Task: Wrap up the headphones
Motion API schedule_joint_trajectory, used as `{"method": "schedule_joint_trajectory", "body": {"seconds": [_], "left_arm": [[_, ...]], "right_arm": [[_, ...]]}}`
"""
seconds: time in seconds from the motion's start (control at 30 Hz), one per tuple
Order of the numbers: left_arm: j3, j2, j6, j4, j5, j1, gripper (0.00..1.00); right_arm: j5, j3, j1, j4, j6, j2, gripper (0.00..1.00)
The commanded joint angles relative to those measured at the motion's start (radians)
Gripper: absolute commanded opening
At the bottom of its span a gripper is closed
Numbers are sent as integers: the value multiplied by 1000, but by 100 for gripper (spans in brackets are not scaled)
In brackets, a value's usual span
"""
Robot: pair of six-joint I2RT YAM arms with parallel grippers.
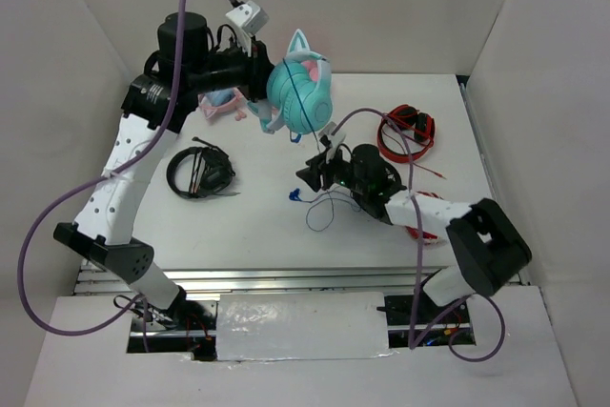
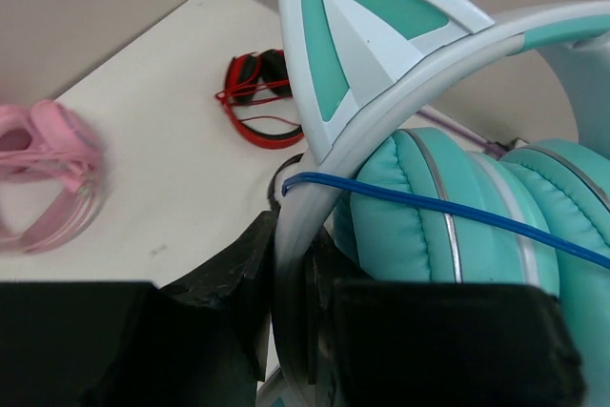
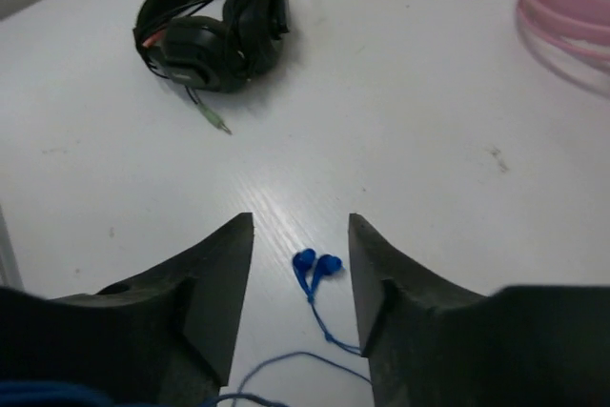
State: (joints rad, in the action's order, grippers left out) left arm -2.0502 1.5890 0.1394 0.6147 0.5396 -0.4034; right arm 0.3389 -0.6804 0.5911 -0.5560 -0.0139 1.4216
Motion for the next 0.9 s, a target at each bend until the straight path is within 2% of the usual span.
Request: {"method": "schedule_joint_trajectory", "body": {"seconds": [0.0,0.07,0.17,0.23,0.27,0.3,0.33,0.43,0.5,0.53,0.67,0.8,0.87], "left_arm": [[-97,-40,49,-33,152,-9,0],[-172,-26,42,6,177,-12,0],[-185,-37,60,-6,233,-15,0],[-162,-44,75,-32,319,-18,0],[-153,-47,75,-39,351,-20,0],[-146,-47,68,-43,380,-23,0],[-134,-53,52,-38,414,-29,0],[-63,-79,-128,3,477,-51,0],[26,-109,-129,-39,423,-90,0],[85,-119,-197,-41,392,-101,0],[159,-98,-296,23,281,-141,0],[220,-57,-496,104,232,-213,0],[258,-44,-546,115,185,-245,0]], "right_arm": [[64,-82,12,-251,-60,111,55],[98,-141,13,-243,-90,198,61],[109,-188,27,-320,-182,312,63],[47,-243,39,-274,-207,344,48],[32,-267,41,-303,-222,355,38],[10,-287,36,-312,-254,361,7],[6,-315,26,-267,-261,367,0],[109,-479,-52,-54,-213,388,0],[109,-571,-112,30,-175,401,0],[100,-588,-132,85,-150,404,0],[83,-607,-262,175,-86,353,0],[42,-662,-338,322,1,281,0],[17,-694,-350,364,51,260,0]]}}
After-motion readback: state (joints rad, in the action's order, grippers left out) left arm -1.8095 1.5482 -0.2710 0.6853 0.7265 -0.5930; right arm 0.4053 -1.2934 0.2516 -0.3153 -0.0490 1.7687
